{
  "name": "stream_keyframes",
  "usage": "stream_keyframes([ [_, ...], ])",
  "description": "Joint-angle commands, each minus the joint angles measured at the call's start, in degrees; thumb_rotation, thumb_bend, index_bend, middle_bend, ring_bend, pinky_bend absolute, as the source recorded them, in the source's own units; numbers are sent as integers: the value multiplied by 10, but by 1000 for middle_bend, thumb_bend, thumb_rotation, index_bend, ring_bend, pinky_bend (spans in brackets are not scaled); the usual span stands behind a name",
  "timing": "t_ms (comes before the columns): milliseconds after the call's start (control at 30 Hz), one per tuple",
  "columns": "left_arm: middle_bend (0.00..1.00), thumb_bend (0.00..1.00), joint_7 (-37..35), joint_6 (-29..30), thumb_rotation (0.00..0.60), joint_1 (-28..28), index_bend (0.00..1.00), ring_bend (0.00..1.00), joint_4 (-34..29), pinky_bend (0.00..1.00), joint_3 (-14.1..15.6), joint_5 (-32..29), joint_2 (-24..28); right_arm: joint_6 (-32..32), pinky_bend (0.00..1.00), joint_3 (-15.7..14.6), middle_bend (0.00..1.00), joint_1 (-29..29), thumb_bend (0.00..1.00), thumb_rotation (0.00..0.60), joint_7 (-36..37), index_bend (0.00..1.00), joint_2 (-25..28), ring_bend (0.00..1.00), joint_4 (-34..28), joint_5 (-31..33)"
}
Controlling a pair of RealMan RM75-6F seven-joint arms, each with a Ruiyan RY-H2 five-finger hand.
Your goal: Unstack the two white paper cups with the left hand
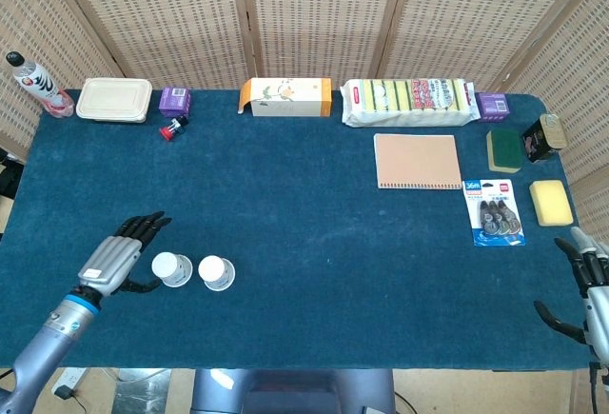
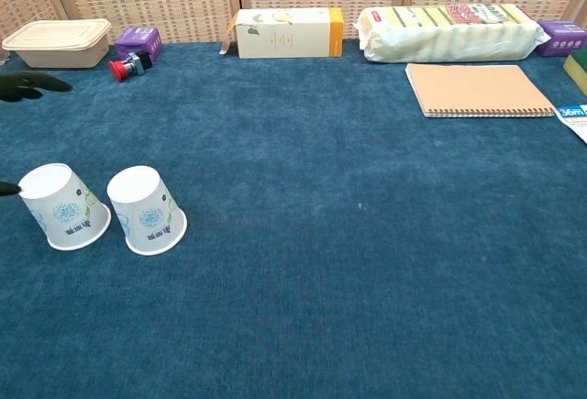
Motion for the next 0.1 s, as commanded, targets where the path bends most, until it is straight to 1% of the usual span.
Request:
stream_keyframes([
  [33,0,189,18,88,600,53,0,0,38,17,9,24,-5,0,0,0,0,0,281,600,-3,79,-1,0,0,-1],
  [100,0,179,40,125,600,73,0,0,47,17,7,24,-16,-1,0,0,0,0,281,600,-5,79,-2,0,0,0],
])
